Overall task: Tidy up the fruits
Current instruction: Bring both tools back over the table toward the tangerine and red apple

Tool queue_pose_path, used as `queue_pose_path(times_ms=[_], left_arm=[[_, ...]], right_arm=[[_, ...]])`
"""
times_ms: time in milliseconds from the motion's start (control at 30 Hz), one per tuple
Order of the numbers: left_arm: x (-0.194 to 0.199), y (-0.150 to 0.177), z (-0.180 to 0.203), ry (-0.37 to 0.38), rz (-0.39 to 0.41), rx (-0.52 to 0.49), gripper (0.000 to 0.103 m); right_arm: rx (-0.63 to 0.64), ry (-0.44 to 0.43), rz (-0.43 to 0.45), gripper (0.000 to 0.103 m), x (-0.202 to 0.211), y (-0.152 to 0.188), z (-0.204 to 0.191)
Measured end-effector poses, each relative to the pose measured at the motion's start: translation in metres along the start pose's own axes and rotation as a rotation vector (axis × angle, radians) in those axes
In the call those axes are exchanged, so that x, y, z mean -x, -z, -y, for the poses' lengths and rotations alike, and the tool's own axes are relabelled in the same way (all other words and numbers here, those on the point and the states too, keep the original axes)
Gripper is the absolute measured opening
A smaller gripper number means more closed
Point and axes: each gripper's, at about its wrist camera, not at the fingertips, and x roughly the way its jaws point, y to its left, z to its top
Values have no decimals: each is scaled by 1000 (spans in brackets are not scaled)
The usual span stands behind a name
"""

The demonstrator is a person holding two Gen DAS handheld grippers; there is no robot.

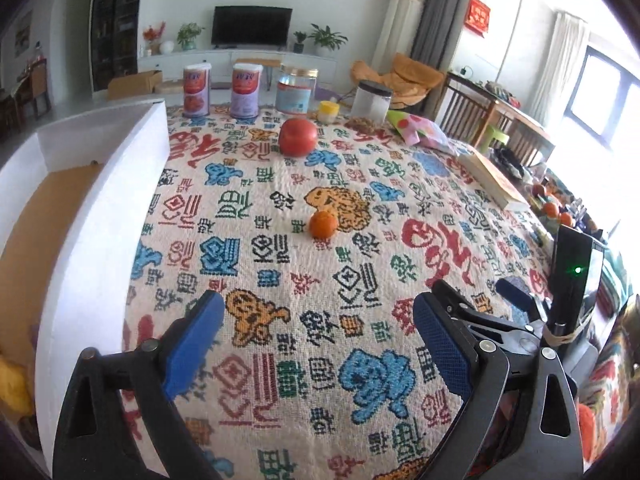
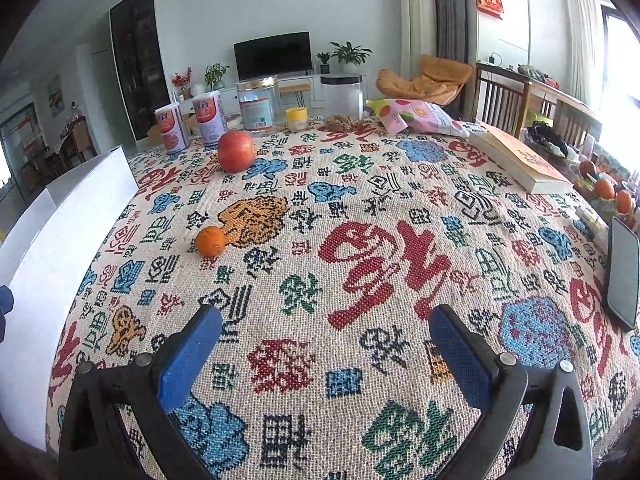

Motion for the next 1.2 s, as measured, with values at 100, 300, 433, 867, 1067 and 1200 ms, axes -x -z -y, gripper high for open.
queue_pose_path(times_ms=[100,300,433,867,1067,1200], left_arm=[[-34,2,-2,-107,-24,-29,96],[-81,1,-15,-197,-55,-24,96],[-99,8,-17,-214,-78,-52,96],[-111,13,-23,-188,-130,-26,102],[-111,13,-24,-180,-128,-21,102],[-109,3,-17,-114,-144,-6,101]], right_arm=[[-80,-5,-56,103,-15,-1,21],[32,67,-25,103,-30,-23,27],[39,79,-36,103,-44,-18,34],[23,69,-187,103,-72,-5,41],[19,65,-188,103,-73,-5,42],[19,65,-188,103,-73,-5,42]])
